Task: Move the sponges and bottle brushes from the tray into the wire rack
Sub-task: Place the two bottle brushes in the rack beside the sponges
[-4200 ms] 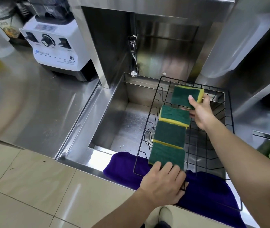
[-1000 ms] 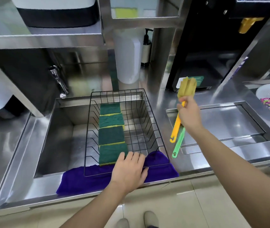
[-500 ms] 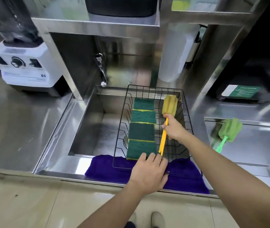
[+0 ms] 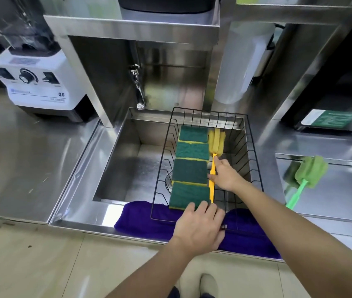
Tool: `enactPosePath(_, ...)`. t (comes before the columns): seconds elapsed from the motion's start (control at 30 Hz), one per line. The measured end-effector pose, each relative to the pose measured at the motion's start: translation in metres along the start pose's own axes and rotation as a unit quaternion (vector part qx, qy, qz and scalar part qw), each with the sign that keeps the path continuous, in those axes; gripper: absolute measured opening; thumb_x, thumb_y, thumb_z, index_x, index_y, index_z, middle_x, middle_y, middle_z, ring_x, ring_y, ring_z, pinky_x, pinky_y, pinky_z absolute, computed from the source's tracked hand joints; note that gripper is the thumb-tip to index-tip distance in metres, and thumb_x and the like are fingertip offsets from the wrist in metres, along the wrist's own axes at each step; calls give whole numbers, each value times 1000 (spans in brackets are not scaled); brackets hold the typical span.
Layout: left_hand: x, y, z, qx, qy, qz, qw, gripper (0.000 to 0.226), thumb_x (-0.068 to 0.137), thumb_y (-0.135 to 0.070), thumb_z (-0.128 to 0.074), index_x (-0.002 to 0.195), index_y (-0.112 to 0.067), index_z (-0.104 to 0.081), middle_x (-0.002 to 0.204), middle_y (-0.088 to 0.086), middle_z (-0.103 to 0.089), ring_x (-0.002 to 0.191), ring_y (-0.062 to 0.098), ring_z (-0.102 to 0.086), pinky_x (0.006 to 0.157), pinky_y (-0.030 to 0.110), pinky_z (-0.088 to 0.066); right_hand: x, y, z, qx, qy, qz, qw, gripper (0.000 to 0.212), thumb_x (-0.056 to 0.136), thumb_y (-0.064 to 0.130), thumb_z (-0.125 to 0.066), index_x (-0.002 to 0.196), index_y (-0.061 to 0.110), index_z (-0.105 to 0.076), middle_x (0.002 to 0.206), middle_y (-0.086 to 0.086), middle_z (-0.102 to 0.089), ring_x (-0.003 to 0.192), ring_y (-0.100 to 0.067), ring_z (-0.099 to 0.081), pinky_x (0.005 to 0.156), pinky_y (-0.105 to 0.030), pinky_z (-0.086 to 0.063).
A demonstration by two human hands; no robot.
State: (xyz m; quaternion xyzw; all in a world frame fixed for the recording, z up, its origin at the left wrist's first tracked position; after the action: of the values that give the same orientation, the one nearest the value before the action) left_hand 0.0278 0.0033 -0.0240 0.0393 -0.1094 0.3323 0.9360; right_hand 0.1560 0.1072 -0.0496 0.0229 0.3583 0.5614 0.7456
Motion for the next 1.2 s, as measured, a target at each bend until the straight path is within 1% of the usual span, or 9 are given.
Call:
enactPosePath(0.2,2,-3,2,3,19,2,1000,39,69,-53,-65,88,-19,-60,78,-2,-60,68,19,-54,58,32,-45,-17,4,25,54,-72,33,995,53,94,23,-49,142,9,-32,143,-17,-38,125,-31,-47,103,-34,-37)
enactPosePath(0.37,10,-13,3,-5,32,-6,999,41,76,-54,-49,90,-17,-59,78,0,-62,69,21,-55,65,35,-47,-43,-12,62,106,-211,19,972,25,93,18,-46,112,10,-62,106,-13,-68,100,-29,-61,86,-37,-49)
enactPosePath(0.47,20,-28,3,-24,53,-17,998,45,79,-52,-36,92,-17,-62,78,0,-63,70,21,-57,66,35,-48,-61,-32,86,122,-318,-18,940,23,91,13,-45,101,9,-65,100,-16,-71,96,-35,-62,83,-40,-51)
enactPosePath(0.6,30,-42,-1,-27,75,-32,996,46,80,-51,-34,93,-17,-62,80,1,-64,72,22,-57,66,36,-47,-77,-73,99,108,-368,-114,917,21,89,14,-46,103,5,-60,104,-23,-68,99,-39,-61,80,-40,-47)
enactPosePath(0.8,39,-51,-5,-18,99,-49,994,46,79,-50,-34,90,-15,-63,77,3,-63,69,23,-57,66,36,-47,-104,-134,85,122,-347,-258,893,42,90,21,-47,128,3,-39,118,-26,-60,107,-44,-57,87,-44,-45)
enactPosePath(0.9,38,-51,-5,-10,130,-45,990,43,86,-50,-42,103,-15,-58,92,4,-64,82,25,-58,75,40,-44,-107,-153,77,161,-329,-276,889,47,88,25,-53,124,-1,-38,119,-27,-60,110,-43,-57,88,-43,-44)
enactPosePath(1.0,38,-50,-3,-16,155,-45,987,46,94,-49,-36,122,-14,-46,113,8,-58,102,28,-54,87,43,-38,-102,-162,68,221,-299,-272,888,50,86,28,-58,120,-3,-40,120,-26,-59,112,-41,-56,90,-42,-44)
enactPosePath(1.07,38,-50,-2,-8,153,-50,987,47,95,-49,-35,125,-14,-45,115,8,-59,103,28,-54,87,43,-39,-96,-165,62,245,-283,-267,888,49,87,30,-58,120,-3,-44,118,-25,-59,111,-40,-57,89,-42,-45)
enactPosePath(1.2,36,-49,-3,-1,144,-55,988,47,95,-48,-35,125,-14,-45,115,7,-60,103,28,-55,86,42,-41,-88,-167,59,252,-262,-261,894,29,86,15,-53,106,-7,-57,95,-24,-58,90,-38,-60,70,-34,-43)
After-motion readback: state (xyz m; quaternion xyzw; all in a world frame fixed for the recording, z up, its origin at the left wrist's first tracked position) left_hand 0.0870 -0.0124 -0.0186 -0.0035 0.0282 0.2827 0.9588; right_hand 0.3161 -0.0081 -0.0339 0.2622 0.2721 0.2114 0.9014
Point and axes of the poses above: each hand's wrist, its own x-axis towards the middle knuckle, its own z-axis out of the back of the hand, y = z × x, the point moved 4 cm from there along x, towards the middle knuckle
